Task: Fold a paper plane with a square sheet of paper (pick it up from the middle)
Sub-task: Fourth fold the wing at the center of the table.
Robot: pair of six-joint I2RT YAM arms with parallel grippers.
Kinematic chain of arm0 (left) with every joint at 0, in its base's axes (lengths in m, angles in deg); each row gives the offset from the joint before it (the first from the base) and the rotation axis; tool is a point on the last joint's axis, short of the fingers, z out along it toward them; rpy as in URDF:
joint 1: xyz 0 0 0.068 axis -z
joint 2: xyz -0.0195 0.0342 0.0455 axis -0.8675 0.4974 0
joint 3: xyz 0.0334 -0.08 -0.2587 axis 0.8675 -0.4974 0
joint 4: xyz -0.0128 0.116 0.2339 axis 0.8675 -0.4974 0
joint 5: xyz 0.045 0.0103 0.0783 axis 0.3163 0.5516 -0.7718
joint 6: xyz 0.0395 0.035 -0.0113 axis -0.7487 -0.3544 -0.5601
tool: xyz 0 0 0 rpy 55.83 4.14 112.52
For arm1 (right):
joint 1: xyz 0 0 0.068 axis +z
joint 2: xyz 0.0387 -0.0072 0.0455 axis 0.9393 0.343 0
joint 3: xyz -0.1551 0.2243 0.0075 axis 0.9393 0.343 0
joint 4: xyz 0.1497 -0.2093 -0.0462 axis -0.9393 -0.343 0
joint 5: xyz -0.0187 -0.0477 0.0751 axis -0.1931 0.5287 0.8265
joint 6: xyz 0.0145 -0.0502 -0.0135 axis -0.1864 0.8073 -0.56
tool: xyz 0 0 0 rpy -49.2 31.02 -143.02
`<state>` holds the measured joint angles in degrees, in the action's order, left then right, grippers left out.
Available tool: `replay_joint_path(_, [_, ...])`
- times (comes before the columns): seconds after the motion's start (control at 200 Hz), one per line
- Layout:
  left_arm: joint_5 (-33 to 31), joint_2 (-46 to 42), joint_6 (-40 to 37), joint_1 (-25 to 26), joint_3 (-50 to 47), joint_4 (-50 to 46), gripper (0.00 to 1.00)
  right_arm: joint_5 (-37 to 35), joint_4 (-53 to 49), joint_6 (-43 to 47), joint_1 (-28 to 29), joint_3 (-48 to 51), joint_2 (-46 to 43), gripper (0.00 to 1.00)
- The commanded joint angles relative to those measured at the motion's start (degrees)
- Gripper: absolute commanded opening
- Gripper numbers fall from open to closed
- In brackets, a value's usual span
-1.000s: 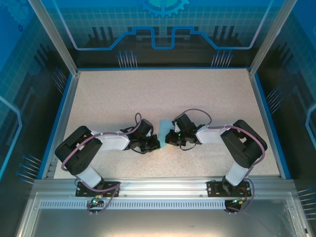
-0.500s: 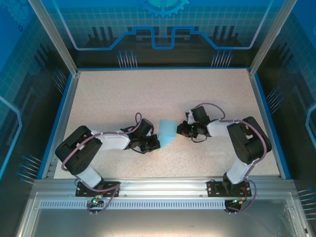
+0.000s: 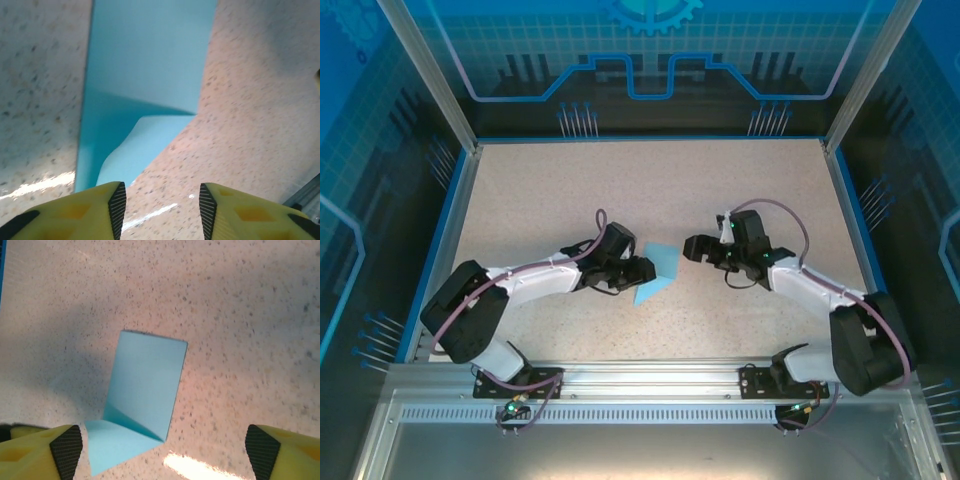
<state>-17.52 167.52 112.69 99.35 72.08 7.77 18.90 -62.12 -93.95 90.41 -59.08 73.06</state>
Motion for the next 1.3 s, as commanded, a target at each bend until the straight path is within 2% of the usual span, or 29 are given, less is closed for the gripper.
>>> replay_joint_path(0.0, [-2.7,0.4,-2.1,0.2,2.1,-2.0,0.50,-0.8,-1.4,-0.4,1.1,3.2,-3.2,0.99])
replay_joint_path(0.205, [-5.6,2.6,-4.3,0.1,2.2,-1.4,0.50,0.9,-2.7,-1.4,1.9,3.7,-4.5,0.99])
replay_joint_path(0.52, [-7.6,2.7,-11.9,0.0,-0.1,-2.4,0.47,5.4,-1.6,-2.2,4.7,2.3,-0.7,0.99])
replay_joint_path(0.82, [-8.2,4.0,-13.2,0.0,-2.0,-0.1,0.37,8.9,3.2,-6.2,7.0,2.1,4.3,0.99])
replay_joint_path(1.165, [-12.0,8.4,-10.6,-0.6,0.5,-0.4,0.34,6.4,3.6,-13.7,10.1,-0.3,7.1,0.96])
replay_joint_path(1.295, [-15.1,9.0,-10.0,-0.6,0.6,-2.2,0.32,1.7,0.4,-17.2,12.9,-2.6,8.2,0.92])
